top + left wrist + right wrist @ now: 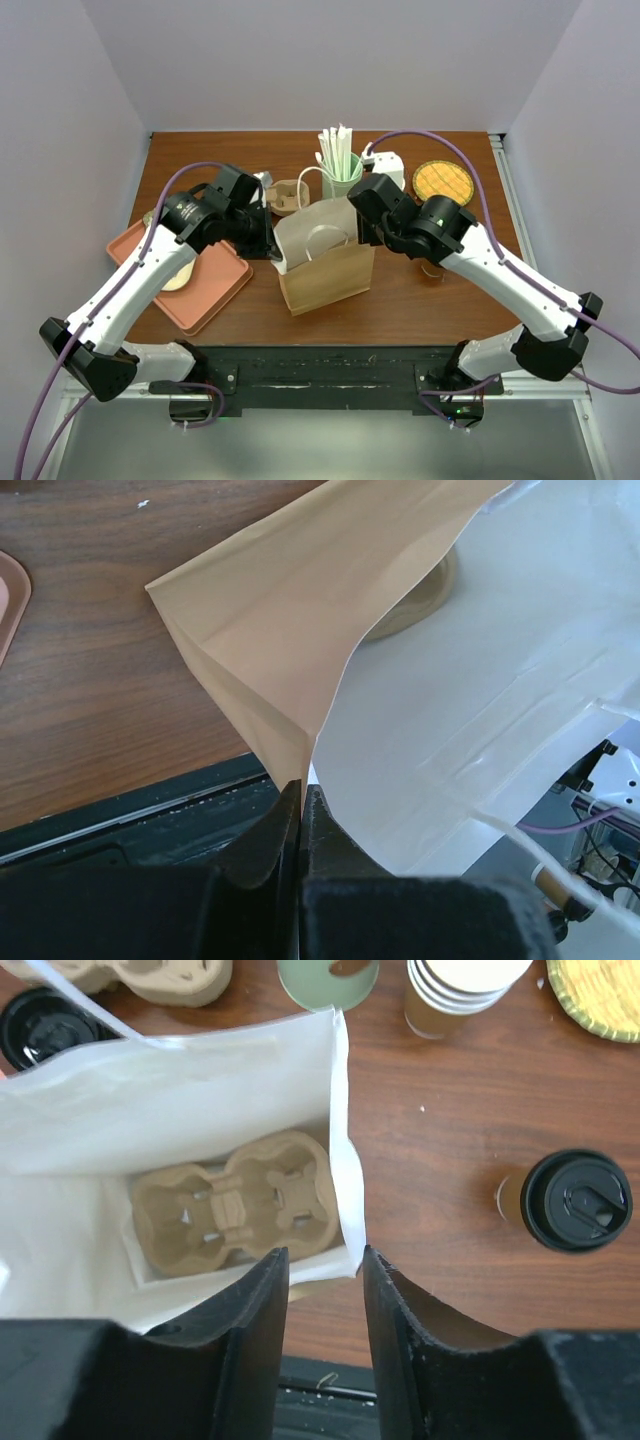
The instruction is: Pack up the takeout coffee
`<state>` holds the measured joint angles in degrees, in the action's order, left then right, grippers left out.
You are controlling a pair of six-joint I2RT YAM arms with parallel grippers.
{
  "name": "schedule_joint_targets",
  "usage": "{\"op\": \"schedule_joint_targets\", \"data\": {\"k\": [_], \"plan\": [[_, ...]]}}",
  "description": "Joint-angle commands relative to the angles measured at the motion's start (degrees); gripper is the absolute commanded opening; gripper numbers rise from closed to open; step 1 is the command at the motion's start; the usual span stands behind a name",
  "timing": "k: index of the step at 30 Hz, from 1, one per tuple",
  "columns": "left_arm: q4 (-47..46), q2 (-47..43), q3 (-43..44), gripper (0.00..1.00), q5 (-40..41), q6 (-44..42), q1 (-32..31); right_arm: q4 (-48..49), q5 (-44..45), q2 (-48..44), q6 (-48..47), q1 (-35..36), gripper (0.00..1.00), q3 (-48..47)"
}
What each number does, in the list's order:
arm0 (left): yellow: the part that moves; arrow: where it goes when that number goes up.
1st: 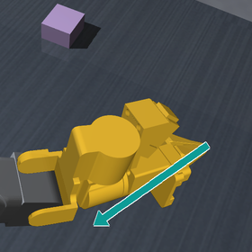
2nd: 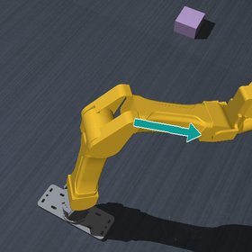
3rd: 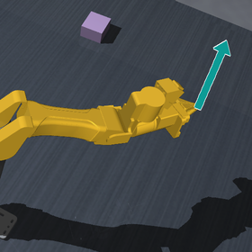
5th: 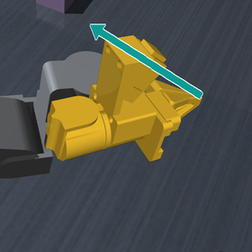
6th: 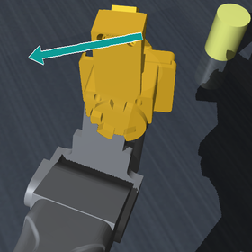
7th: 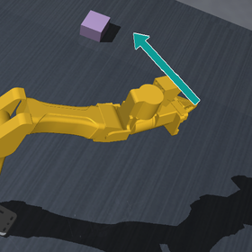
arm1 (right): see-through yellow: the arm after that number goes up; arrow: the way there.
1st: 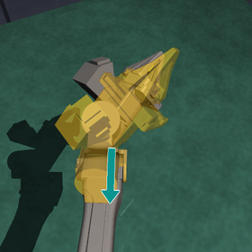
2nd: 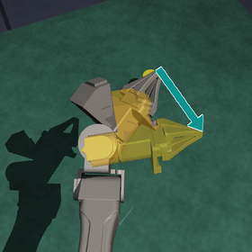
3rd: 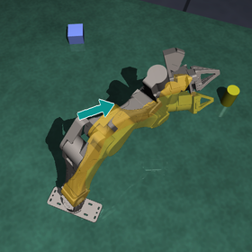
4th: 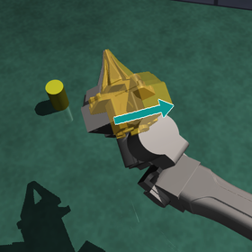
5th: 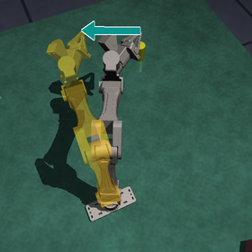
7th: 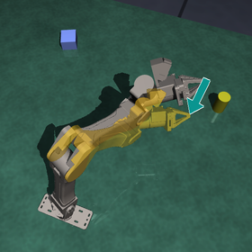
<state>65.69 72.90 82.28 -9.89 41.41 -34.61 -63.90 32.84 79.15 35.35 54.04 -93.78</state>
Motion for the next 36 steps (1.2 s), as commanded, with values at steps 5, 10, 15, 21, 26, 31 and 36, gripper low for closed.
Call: {"op": "schedule_joint_targets", "data": {"k": [5,10,15,21,26,31,36], "plan": [[0.93,1.01,2.62,0.00,0.92,-2.56,0.16,0.97,-0.05,1.17,-4.06,-2.88,0.53,-5.98],[1.19,1.89,3.94,0.00,1.63,-2.91,0.25,1.76,-3.56,3.02,-5.91,-5.87,0.49,-5.19],[0.93,2.42,4.47,0.14,1.19,-3.17,0.25,2.55,-5.77,4.69,-7.75,-6.67,0.32,-4.75],[1.54,4.61,10.70,0.29,2.33,-3.97,0.25,1.59,-5.68,5.92,-10.56,-6.84,0.00,-8.94],[6.63,10.58,25.42,0.00,1.63,-2.30,0.25,-5.25,-6.73,7.85,-11.10,-6.84,0.00,-20.54],[9.72,13.84,36.54,0.00,-2.14,0.94,0.25,-11.06,-8.58,10.40,-10.04,-6.84,0.00,-35.14],[9.72,12.79,36.55,0.00,-3.03,2.10,0.16,-12.40,-11.04,8.48,-6.80,-6.84,0.00,-31.51]]}}
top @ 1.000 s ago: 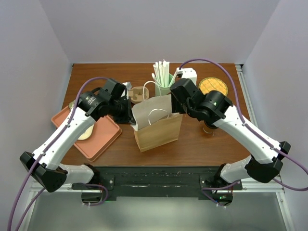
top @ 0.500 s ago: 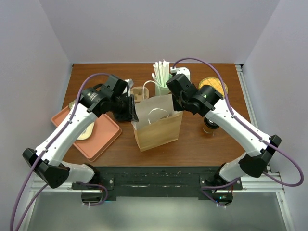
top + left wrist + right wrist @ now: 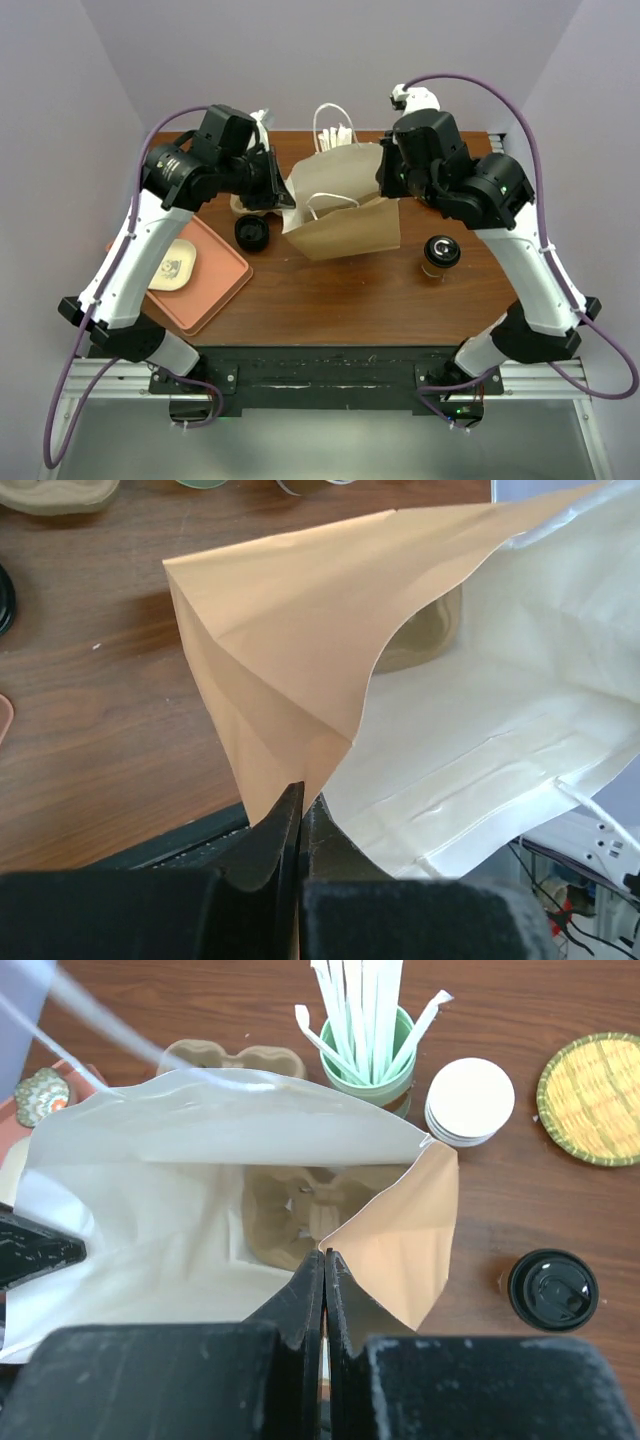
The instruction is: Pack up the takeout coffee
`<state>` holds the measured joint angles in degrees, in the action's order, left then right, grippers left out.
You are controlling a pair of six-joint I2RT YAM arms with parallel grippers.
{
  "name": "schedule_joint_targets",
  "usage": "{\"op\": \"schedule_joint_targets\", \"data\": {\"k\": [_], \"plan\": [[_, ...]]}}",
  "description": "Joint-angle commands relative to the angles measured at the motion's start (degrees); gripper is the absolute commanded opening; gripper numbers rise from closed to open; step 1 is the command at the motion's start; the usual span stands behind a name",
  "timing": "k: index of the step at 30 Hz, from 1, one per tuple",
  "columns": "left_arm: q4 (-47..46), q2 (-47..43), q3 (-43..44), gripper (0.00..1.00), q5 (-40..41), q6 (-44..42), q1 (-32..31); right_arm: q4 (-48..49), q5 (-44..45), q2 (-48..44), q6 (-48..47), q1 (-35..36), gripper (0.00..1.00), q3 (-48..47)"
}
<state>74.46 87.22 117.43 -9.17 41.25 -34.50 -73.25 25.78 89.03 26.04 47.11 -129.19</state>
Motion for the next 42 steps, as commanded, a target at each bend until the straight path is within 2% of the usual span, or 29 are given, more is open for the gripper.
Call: {"op": "schedule_joint_targets", "data": {"k": [1,3,5,6,7,9,12,17,21,24,28,31,33,35,37,42], "plan": [[0.87,-1.79,0.36,0.00,-3.05,2.08,0.14,-1.73,-3.98,-2.63,2.96,0.08,0.00,7.33],[0.61,-2.93,-4.55,0.00,-2.35,1.73,0.05,3.54,-4.16,-7.46,3.92,0.08,0.00,18.54],[-3.86,-6.51,-14.99,0.00,-0.25,1.11,0.14,9.25,-3.81,-11.58,4.19,0.08,0.00,25.79],[-6.05,-8.10,-19.56,0.00,0.46,1.28,0.14,11.62,-3.02,-13.17,4.28,0.08,0.00,34.09],[-10.51,-9.25,-27.43,0.00,0.55,1.02,0.14,15.47,-3.02,-14.23,4.45,0.00,0.00,37.74],[-14.14,-10.40,-32.33,0.00,-0.67,1.02,0.31,17.26,-3.71,-14.59,4.46,-0.18,0.00,43.11],[-13.20,-9.18,-30.17,0.00,-1.56,1.20,0.22,14.90,-2.85,-12.58,4.46,-0.18,0.00,38.68],[-5.65,-4.01,-14.53,0.00,2.14,-0.21,0.22,10.68,-1.96,-10.82,4.28,-0.09,0.00,27.53],[-4.14,-3.46,-9.50,0.00,1.35,0.75,0.22,9.36,-3.89,-10.98,6.30,-0.18,0.00,25.65],[-4.58,-3.81,-12.21,0.00,1.26,0.32,0.22,10.32,-4.33,-12.22,7.35,-0.18,0.00,28.36],[-10.11,-7.66,-26.15,0.00,0.21,-0.04,0.22,12.95,-4.07,-13.36,7.71,-0.18,0.00,34.69],[-14.15,-9.17,-32.06,0.00,-0.50,-0.91,0.22,14.45,-3.63,-13.80,7.53,-0.18,0.00,38.48],[-15.04,-9.17,-31.74,0.00,-0.76,-1.87,0.31,13.58,-3.19,-12.75,7.09,-0.18,0.06,36.03],[-15.04,-9.00,-28.06,0.00,-0.59,-2.06,0.22,11.56,-2.67,-12.04,6.66,-0.18,0.20,30.44],[-13.64,-7.86,-22.89,0.00,0.29,-2.67,0.31,9.20,-1.79,-11.34,6.30,-0.18,0.29,25.94],[-12.49,-6.62,-16.97,0.00,-1.20,-4.77,0.31,7.16,-1.96,-11.07,5.86,-0.18,0.40,15.99]]}}
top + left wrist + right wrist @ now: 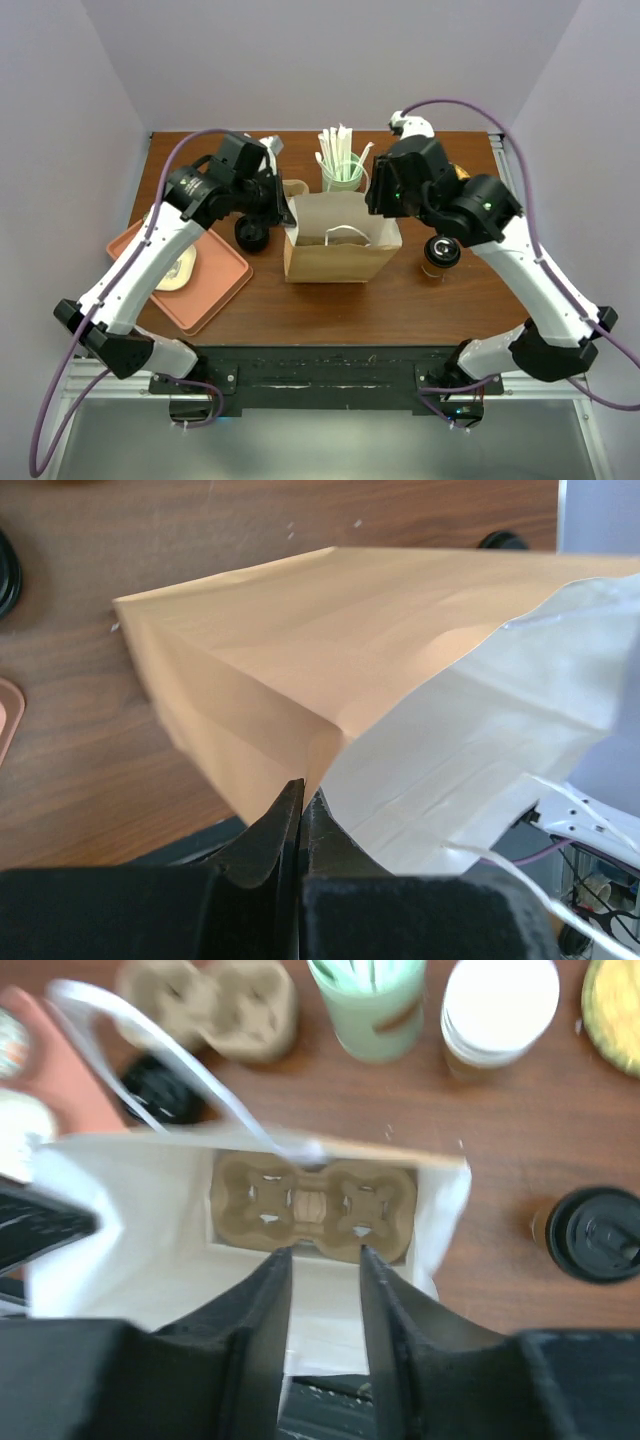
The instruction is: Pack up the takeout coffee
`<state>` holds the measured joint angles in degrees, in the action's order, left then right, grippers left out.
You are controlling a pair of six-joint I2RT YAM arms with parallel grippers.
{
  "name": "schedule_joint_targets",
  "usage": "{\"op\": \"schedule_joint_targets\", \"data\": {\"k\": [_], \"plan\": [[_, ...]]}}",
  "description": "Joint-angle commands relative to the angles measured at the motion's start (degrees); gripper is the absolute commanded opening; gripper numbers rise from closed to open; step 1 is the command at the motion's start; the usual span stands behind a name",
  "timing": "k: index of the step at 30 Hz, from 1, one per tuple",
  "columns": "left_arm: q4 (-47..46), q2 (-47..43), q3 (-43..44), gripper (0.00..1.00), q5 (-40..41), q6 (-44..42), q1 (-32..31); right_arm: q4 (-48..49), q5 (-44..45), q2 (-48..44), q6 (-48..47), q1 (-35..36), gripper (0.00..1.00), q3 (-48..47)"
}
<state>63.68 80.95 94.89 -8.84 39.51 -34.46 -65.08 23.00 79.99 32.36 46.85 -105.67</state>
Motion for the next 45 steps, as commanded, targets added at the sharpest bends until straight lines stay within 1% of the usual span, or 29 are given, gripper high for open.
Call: {"op": "schedule_joint_targets", "data": {"k": [1,3,6,8,10,11,12,13,15,19,23,26,29,30,32,35,37,38,39,40,43,44,45], "plan": [[-2.15,-0.79,5.48,0.00,-2.23,-3.47,0.18,-1.01,0.81,-2.20,-0.63,0.08,0.40,-8.41],[-3.29,-1.40,4.87,0.00,-2.93,-4.87,0.18,-0.66,1.78,-2.64,-0.72,0.08,0.45,-10.69],[-5.57,-3.68,1.36,0.00,-2.76,-6.80,0.18,2.32,3.27,-5.18,-1.51,0.08,0.50,-11.14],[-7.95,-6.32,-3.12,0.00,-3.11,-7.42,0.18,5.30,4.15,-7.46,-2.21,0.08,0.52,-10.27],[-12.42,-9.73,-8.39,0.00,-4.42,-8.04,0.09,6.71,5.55,-8.44,-2.56,0.08,0.53,-9.74],[-14.01,-11.06,-10.15,0.00,-4.78,-8.13,0.09,6.63,6.60,-8.79,-3.17,0.08,0.53,-9.30],[-17.07,-12.38,-13.91,0.00,-4.87,-8.22,0.09,6.37,8.18,-8.88,-3.61,0.08,0.54,-8.77],[-18.23,-15.18,-15.77,0.00,-4.78,-8.13,0.09,5.93,8.63,-9.14,-3.97,0.08,0.55,-8.07],[-20.25,-17.48,-19.81,0.00,-4.96,-8.74,0.01,5.14,7.68,-9.67,-4.32,0.08,0.55,-5.96],[-22.19,-24.15,-24.83,0.00,-5.83,-9.88,-0.17,-1.00,9.42,-11.25,0.15,0.08,0.54,-2.27],[-27.45,-30.14,-31.51,0.00,-8.03,-10.85,-0.17,-2.42,12.23,-13.89,3.40,0.08,0.54,6.94],[-29.05,-33.92,-36.34,0.00,-10.05,-11.21,-0.43,-3.74,13.03,-14.07,5.86,0.08,0.55,10.55],[-29.05,-37.08,-39.43,0.00,-10.32,-11.73,-0.43,-4.88,13.73,-13.54,8.06,0.17,0.58,13.98],[-28.44,-37.52,-40.65,0.00,-9.54,-12.26,-0.35,-4.97,13.82,-13.45,8.51,0.00,0.60,14.95],[-25.99,-37.01,-41.01,0.00,-9.44,-13.74,-0.44,-5.06,14.17,-13.19,9.56,-0.09,0.62,17.32],[-24.05,-36.30,-40.14,0.00,-8.39,-14.81,-0.35,-5.14,14.52,-12.58,10.53,-0.62,0.68,19.09],[-24.13,-37.26,-39.78,0.00,-7.68,-15.16,-0.35,-3.84,13.04,-12.75,9.40,-3.42,0.72,21.89],[-24.39,-37.79,-39.78,0.00,-7.68,-15.07,-0.35,-2.87,11.55,-12.84,8.43,-6.83,0.73,22.86],[-24.48,-39.01,-40.22,0.00,-7.77,-15.07,-0.43,-1.03,8.84,-12.92,7.55,-8.34,0.75,23.66],[-24.48,-39.63,-40.48,0.00,-7.68,-15.07,-0.35,-0.49,8.20,-12.75,6.50,-9.66,0.79,25.06],[-24.48,-41.83,-42.15,0.00,-7.60,-14.55,-0.35,1.44,4.61,-11.43,4.22,-15.02,0.83,27.26],[-24.31,-42.10,-42.59,0.00,-7.68,-14.02,-0.43,2.06,3.55,-11.08,3.51,-18.34,0.84,27.79],[-24.04,-42.36,-42.42,0.00,-8.29,-13.50,-0.35,3.19,2.41,-10.38,2.63,-20.03,0.86,28.32]]}}
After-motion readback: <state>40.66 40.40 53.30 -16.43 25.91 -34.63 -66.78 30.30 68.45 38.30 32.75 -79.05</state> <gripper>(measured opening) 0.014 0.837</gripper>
